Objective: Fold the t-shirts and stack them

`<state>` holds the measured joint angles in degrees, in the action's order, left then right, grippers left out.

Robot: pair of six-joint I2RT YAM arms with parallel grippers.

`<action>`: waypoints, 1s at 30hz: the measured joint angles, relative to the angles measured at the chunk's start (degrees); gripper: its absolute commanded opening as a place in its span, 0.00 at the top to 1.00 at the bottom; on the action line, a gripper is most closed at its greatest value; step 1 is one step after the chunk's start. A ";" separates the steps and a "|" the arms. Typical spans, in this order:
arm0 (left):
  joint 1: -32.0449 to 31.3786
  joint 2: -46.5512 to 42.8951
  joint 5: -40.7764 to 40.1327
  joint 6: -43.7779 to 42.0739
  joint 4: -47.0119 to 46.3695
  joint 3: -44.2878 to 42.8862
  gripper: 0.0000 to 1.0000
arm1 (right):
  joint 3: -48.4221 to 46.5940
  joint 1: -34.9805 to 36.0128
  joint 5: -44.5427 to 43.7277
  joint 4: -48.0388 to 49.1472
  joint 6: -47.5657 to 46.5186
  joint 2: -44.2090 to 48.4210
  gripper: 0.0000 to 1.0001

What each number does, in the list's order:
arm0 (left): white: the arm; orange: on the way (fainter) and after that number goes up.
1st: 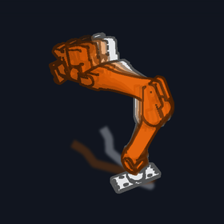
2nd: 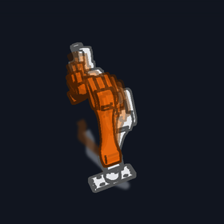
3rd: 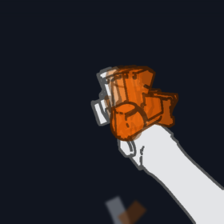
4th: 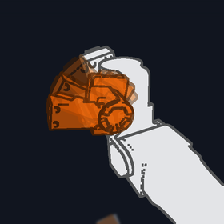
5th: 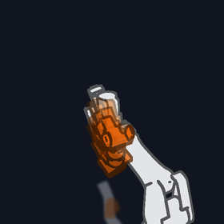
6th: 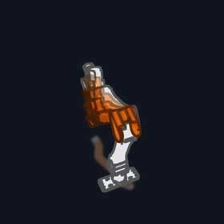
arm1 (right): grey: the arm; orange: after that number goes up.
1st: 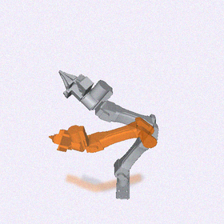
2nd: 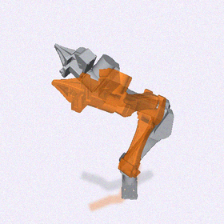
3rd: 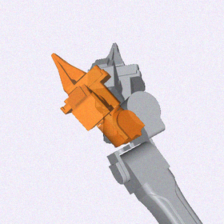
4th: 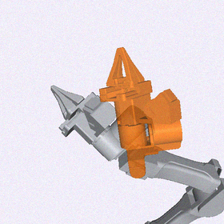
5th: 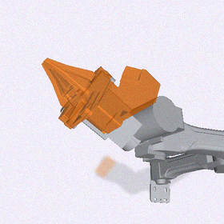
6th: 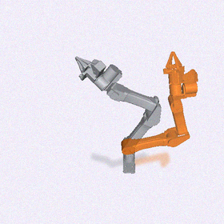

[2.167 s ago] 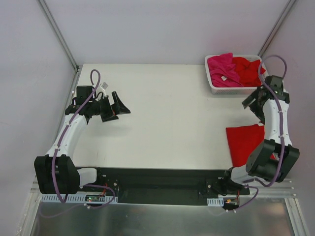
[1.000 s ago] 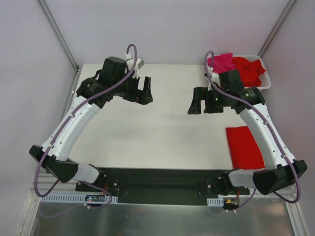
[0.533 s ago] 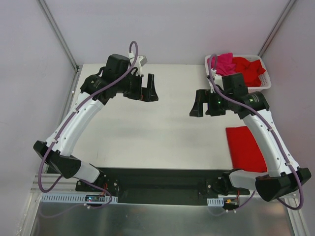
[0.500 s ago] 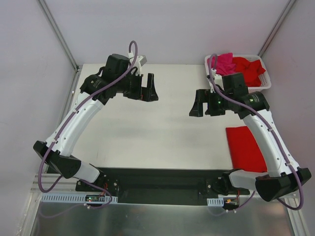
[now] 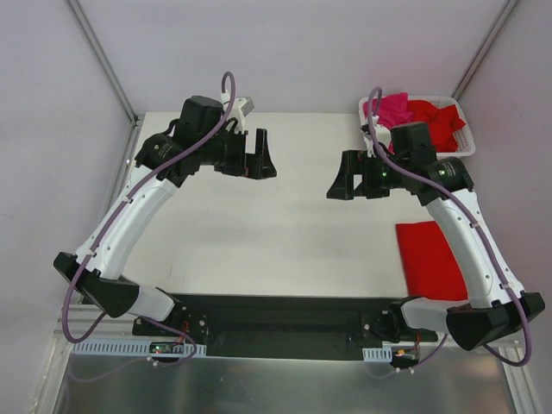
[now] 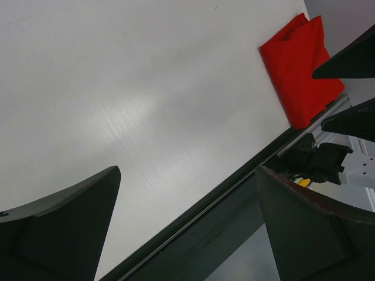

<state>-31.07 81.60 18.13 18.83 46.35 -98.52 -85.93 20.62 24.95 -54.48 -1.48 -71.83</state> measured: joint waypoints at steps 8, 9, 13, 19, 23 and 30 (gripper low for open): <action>0.00 -0.09 0.94 -0.76 0.15 1.07 0.01 | -0.87 0.00 -0.04 -0.11 0.55 -1.42 0.04; 0.00 -0.09 0.96 -1.01 0.09 1.07 0.01 | -0.90 0.00 -0.04 -0.09 0.57 -1.42 0.04; 0.00 0.00 1.09 -2.01 0.11 1.07 0.01 | -0.92 0.00 -0.63 -0.22 0.52 -1.38 0.04; 0.81 0.15 1.31 -2.97 0.13 0.74 0.01 | -0.85 0.00 -2.58 -0.37 0.52 -0.74 0.04; 1.31 0.83 1.44 -2.97 0.02 0.44 0.01 | -0.85 0.00 -3.76 -1.14 0.57 -0.74 0.04; 1.55 3.50 3.08 -2.95 0.09 0.28 0.01 | -0.74 0.00 -5.73 -1.95 0.55 -0.07 0.04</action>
<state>-29.52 85.10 21.21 15.88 46.44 -98.24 -86.67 20.62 19.22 -56.42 -0.93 -71.90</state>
